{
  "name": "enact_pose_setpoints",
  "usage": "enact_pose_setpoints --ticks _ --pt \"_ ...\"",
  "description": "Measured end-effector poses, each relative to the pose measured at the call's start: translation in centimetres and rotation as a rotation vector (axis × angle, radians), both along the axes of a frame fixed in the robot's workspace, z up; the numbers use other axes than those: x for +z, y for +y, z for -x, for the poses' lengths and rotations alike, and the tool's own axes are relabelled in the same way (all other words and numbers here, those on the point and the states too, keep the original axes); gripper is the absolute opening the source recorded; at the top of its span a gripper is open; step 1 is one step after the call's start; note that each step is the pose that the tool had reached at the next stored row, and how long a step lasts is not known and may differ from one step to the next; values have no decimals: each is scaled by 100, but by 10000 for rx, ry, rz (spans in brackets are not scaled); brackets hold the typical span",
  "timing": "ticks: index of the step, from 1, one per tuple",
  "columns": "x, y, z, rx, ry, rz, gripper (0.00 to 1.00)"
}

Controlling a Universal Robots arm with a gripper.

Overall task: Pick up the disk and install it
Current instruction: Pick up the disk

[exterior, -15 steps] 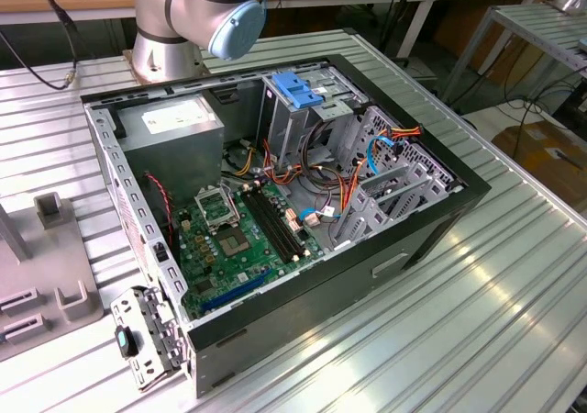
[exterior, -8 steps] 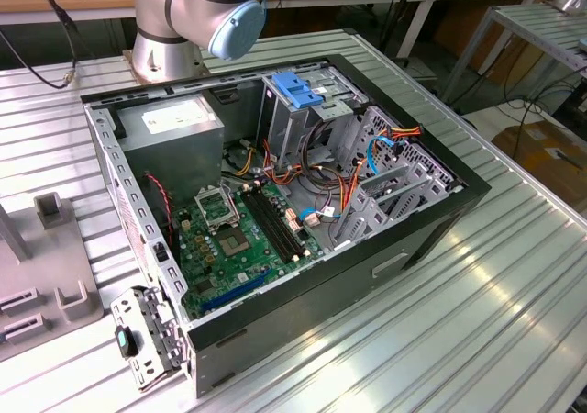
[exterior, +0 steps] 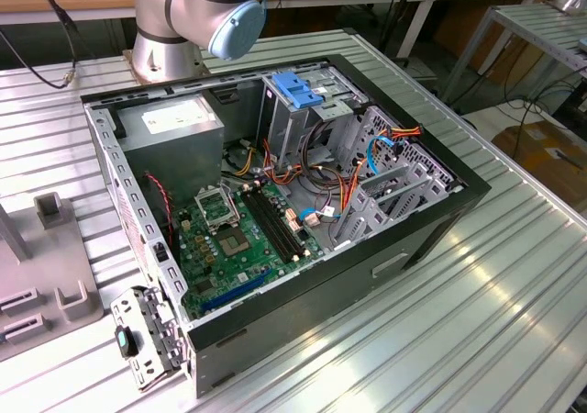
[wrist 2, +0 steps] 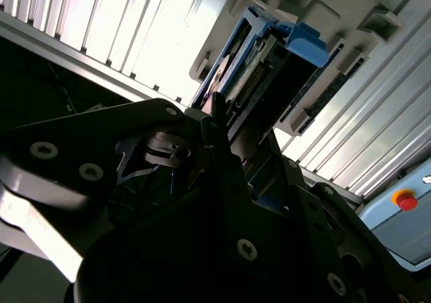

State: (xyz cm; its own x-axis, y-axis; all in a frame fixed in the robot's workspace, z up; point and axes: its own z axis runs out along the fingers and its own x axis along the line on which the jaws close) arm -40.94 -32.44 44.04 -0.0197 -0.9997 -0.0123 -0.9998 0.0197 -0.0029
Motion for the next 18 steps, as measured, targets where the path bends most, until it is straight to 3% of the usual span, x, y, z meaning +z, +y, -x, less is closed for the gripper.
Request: enact_pose_setpoints --ticks 3,15,18 --pt "20 0 0 0 1 1 35" --pt "278 0 0 0 1 0 35" --pt "311 0 0 0 0 0 35"
